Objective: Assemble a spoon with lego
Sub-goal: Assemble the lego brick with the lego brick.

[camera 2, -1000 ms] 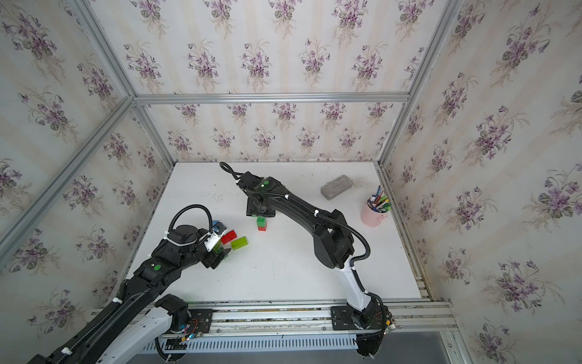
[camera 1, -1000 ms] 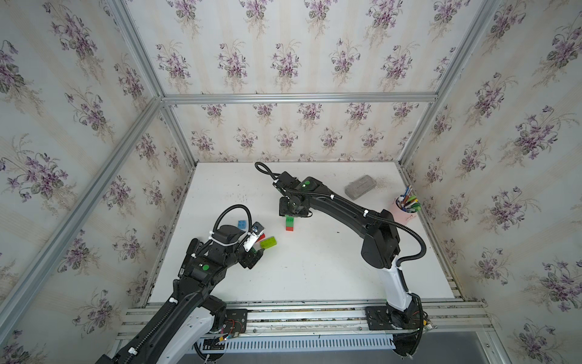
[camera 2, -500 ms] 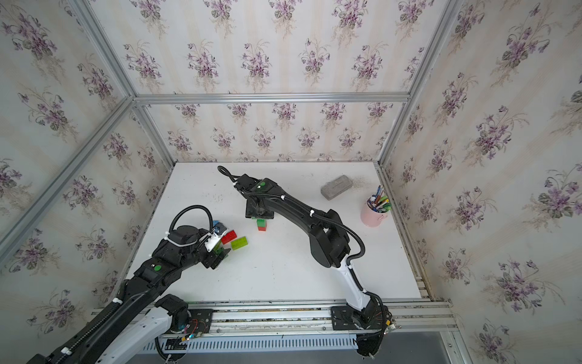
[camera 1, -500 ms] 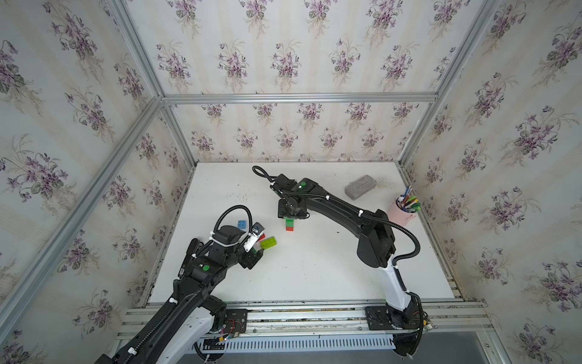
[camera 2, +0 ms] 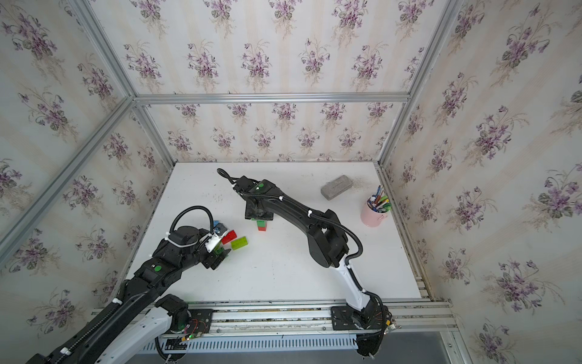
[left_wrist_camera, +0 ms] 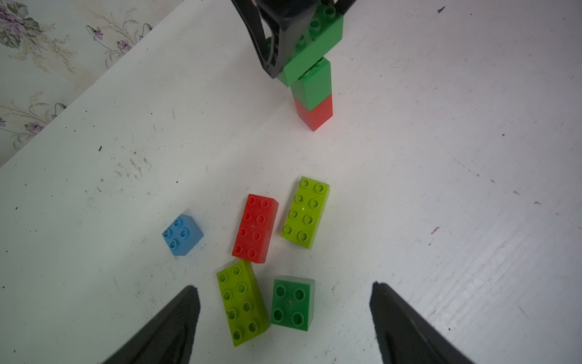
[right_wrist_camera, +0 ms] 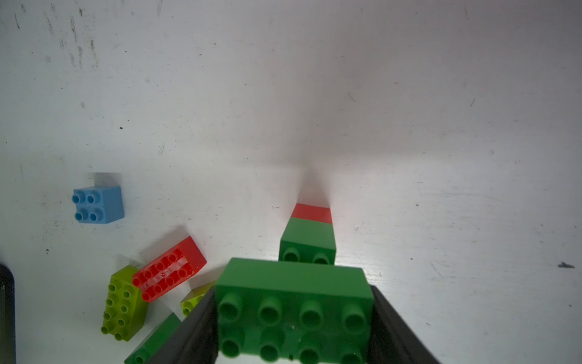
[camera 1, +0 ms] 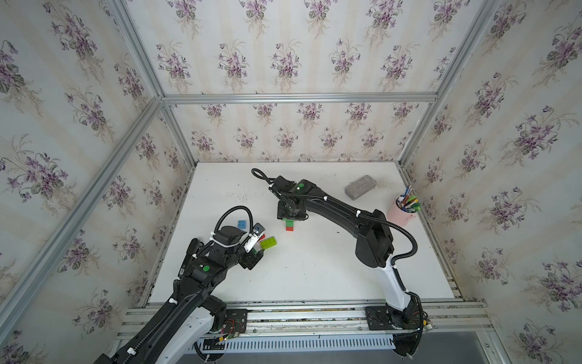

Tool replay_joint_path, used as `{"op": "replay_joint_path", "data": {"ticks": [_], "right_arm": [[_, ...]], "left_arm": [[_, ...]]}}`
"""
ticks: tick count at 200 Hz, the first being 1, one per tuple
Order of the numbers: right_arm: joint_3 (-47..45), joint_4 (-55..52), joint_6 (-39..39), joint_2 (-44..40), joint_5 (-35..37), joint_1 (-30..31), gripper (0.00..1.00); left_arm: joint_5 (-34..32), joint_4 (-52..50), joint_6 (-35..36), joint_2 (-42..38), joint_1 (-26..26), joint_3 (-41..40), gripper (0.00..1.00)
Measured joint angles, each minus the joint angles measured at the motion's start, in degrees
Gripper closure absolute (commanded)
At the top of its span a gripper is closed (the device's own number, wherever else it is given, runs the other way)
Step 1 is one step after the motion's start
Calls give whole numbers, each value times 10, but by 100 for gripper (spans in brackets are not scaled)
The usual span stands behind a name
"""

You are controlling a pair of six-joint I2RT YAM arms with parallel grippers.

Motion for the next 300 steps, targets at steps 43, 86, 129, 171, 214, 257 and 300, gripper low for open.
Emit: {"op": "replay_joint_path", "data": {"ticks": [43,86,129,171,214,257,300], "right_arm": [[0,0,2,4,4,0,48],[-12,4,4,7,10,0,48],[-19,12,4,8,11,0,48],[-26,17,2,8,-5,-8,47],[14,-7,-18,38,-19,-15,44],[121,-70,-44,92,-18,-15,35],[158,-110,-54,111,-42,-15,17]], "left_arm": [[-6,0,1,-3,-2,-1,12],[-12,0,2,-6,-5,-2,11],[-16,0,2,-9,-8,-3,11],[-24,0,6,-12,-15,-4,11],[-35,0,10,-12,-21,-4,11],[-46,-1,16,-12,-26,-4,11],[-54,-1,17,-13,-28,-4,11]]}}
